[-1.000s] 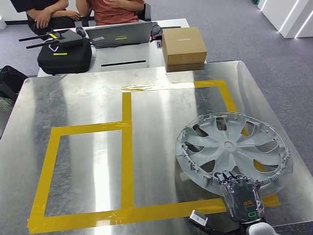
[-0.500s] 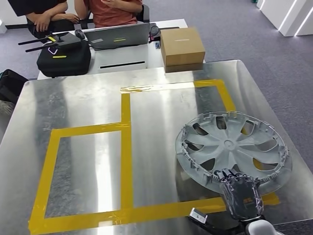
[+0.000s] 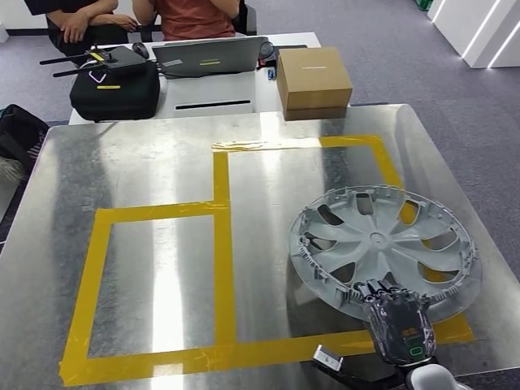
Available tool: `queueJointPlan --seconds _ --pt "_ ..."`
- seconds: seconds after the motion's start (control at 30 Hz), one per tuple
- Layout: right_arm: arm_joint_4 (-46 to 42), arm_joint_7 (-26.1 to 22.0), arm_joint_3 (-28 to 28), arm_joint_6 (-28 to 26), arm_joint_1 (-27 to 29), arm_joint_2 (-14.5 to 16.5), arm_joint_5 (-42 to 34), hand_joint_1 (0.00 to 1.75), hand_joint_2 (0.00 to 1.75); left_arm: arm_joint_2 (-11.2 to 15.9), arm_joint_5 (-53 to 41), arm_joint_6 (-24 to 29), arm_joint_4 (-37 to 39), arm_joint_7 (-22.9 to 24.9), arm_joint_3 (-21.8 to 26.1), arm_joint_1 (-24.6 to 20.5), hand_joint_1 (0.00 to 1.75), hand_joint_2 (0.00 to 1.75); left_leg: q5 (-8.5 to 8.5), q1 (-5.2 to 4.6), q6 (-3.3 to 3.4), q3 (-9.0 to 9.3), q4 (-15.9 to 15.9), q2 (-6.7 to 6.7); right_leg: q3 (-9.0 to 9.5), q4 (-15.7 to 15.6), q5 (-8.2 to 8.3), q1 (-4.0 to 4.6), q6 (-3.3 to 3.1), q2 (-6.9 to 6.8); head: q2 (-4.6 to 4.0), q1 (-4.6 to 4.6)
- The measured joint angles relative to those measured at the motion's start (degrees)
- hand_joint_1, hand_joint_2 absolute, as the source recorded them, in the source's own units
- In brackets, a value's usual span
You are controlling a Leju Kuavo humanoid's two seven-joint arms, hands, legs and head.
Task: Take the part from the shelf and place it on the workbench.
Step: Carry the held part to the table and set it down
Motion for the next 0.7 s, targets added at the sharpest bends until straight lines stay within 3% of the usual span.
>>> queueJointPlan --seconds 0.2,0.27,0.33,0.4,0.7 --pt "0.2 0.0 0.1 -0.2 0.1 0.3 0.0 1.75 1.75 0.1 0.7 -1.8 0.0 1.9 0.1 -0.1 0.0 0.0 0.12 0.09 0.06 0.01 0.0 0.01 0.16 0.1 0.01 0.07 0.21 0.03 0.0 -0.02" --pt "0.5 0.0 0.2 -0.4 0.1 0.5 0.0 0.87 0.87 0.1 0.5 -2.2 0.0 2.2 0.1 -0.1 0.0 0.87 0.16 0.12 0.05 0.01 0.0 0.01 0.16 0.1 0.0 0.09 0.21 0.04 0.0 -0.02" --pt "0.7 0.0 0.4 -0.8 0.1 0.6 0.0 0.0 0.0 0.1 0.4 -2.4 0.0 2.2 0.1 -0.1 0.0 0.87 0.18 0.13 0.02 0.01 -0.1 0.01 0.15 0.2 0.0 0.1 0.2 0.04 0.0 -0.02" --pt "0.7 0.0 0.4 -1.1 0.0 0.7 0.1 0.0 0.0 0.1 0.4 -2.5 0.0 2.3 0.1 -0.1 0.0 0.0 0.19 0.13 0.0 0.04 -0.1 0.01 0.03 0.2 -0.01 0.1 0.2 0.04 0.0 -0.02" --pt "1.0 0.0 0.4 -1.8 0.0 1.0 0.1 0.0 0.0 0.1 -0.4 -1.5 0.0 2.6 -0.1 -0.2 0.0 0.0 0.13 0.13 -0.03 0.15 -0.1 0.01 -0.26 0.2 -0.1 0.09 0.15 0.05 0.0 -0.01"
